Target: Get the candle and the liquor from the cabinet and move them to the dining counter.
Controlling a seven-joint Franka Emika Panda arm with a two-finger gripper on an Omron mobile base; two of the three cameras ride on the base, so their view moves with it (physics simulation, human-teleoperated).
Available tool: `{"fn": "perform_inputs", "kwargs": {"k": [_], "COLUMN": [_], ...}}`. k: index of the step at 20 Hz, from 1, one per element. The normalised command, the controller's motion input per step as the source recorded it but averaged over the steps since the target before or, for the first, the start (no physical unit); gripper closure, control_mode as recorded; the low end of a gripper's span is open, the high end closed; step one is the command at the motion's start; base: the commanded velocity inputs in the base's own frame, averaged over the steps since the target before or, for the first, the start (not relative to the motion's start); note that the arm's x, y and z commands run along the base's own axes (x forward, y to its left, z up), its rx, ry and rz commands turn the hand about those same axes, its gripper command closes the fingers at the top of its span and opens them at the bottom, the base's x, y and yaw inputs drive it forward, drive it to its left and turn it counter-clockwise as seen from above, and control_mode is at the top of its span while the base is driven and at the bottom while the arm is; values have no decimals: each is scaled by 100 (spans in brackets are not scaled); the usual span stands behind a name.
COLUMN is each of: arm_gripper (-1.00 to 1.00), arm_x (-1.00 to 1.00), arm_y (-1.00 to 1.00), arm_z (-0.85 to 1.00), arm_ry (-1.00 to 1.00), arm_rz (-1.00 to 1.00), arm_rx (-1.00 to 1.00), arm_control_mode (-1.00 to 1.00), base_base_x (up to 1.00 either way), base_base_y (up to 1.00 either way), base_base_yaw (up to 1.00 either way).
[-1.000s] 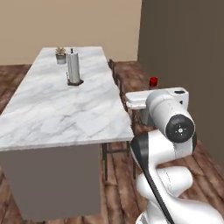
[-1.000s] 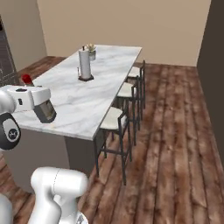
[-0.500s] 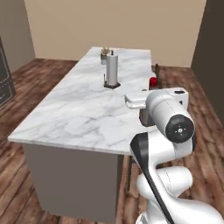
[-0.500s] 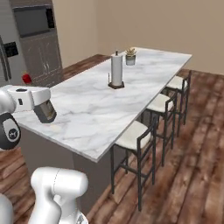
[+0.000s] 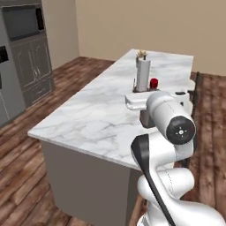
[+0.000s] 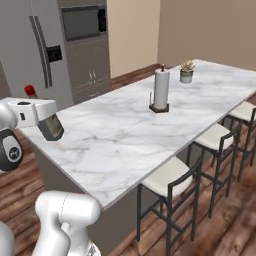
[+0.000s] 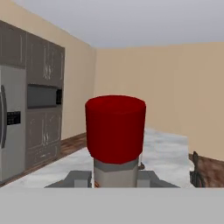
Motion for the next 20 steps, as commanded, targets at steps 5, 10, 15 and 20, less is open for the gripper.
{"fn": "perform_inputs", "kwargs": {"k": [5, 10, 15, 20], "arm_gripper": [100, 100, 100, 100], "arm_x": [0, 0, 0, 0], "arm_y": [0, 0, 0, 0], "arm_z": [0, 0, 0, 0], "arm_ry": [0, 0, 0, 0], "arm_rz": [0, 0, 0, 0], "arm_rx": [0, 0, 0, 0], "arm_control_mode": [100, 100, 100, 100], "base_base_x": [3, 6, 7, 3], "base_base_y": [-54, -36, 0, -4], "base_base_yaw": [28, 19, 6, 3]}}
